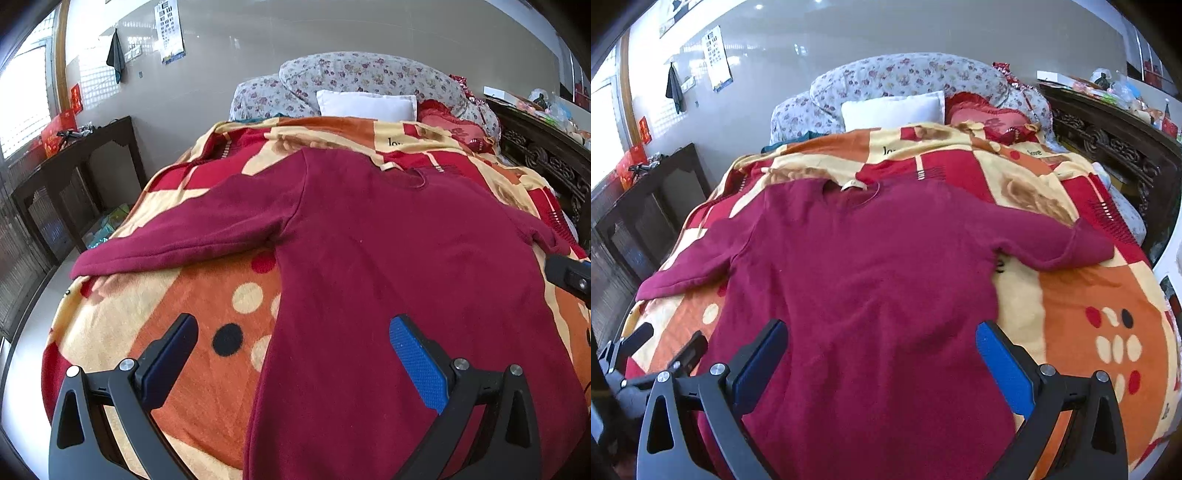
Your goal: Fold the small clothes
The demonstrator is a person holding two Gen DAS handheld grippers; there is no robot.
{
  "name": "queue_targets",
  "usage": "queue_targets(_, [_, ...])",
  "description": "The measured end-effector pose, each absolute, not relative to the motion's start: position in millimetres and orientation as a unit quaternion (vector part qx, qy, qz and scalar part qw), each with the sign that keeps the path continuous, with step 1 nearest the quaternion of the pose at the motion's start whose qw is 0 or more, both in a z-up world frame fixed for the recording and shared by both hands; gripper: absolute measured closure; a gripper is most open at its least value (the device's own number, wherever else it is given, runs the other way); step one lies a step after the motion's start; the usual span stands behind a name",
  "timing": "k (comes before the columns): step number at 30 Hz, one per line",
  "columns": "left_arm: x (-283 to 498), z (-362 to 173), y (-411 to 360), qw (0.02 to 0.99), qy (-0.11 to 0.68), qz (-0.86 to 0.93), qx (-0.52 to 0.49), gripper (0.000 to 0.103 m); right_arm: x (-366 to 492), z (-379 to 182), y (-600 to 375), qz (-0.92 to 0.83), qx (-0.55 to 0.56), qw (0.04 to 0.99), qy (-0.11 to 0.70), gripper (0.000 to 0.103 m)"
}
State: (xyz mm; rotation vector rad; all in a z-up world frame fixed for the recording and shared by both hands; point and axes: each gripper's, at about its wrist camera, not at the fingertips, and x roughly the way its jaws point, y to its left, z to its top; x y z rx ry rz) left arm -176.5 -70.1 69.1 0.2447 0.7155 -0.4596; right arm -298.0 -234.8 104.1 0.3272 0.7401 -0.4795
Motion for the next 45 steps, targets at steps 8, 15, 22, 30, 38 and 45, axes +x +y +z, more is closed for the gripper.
queue_targets(8, [-167.8, 63.1, -71.0, 0.903, 0.353, -0.215, 0.115, 0.000, -281.6, 93.9, -237.0, -0.242, 0.150, 0.887, 0.362, 0.000])
queue_targets(15, [-165.8, 58.7, -77.2, 0.900, 0.358, -0.219, 0.118, 0.000, -278.8, 82.2, -239.2, -0.238, 0.151, 0.883, 0.374, 0.000])
queue_targets(22, [-166.1, 58.1, -81.9, 0.899, 0.359, -0.221, 0.119, 0.000, -277.9, 81.3, -240.0, -0.235, 0.153, 0.885, 0.372, 0.000])
queue_targets(30, [-164.1, 55.6, -84.0, 0.898, 0.362, -0.219, 0.117, 0.000, -273.9, 78.0, -239.8, -0.236, 0.152, 0.883, 0.376, 0.000])
queue_targets(38, [-162.4, 50.2, -85.7, 0.897, 0.364, -0.220, 0.119, 0.000, -271.2, 73.1, -239.0, -0.236, 0.147, 0.882, 0.382, 0.000])
queue_targets(45, [-162.7, 50.1, -85.3, 0.897, 0.365, -0.220, 0.119, 0.000, -273.1, 71.1, -241.5, -0.236, 0.153, 0.881, 0.381, 0.000])
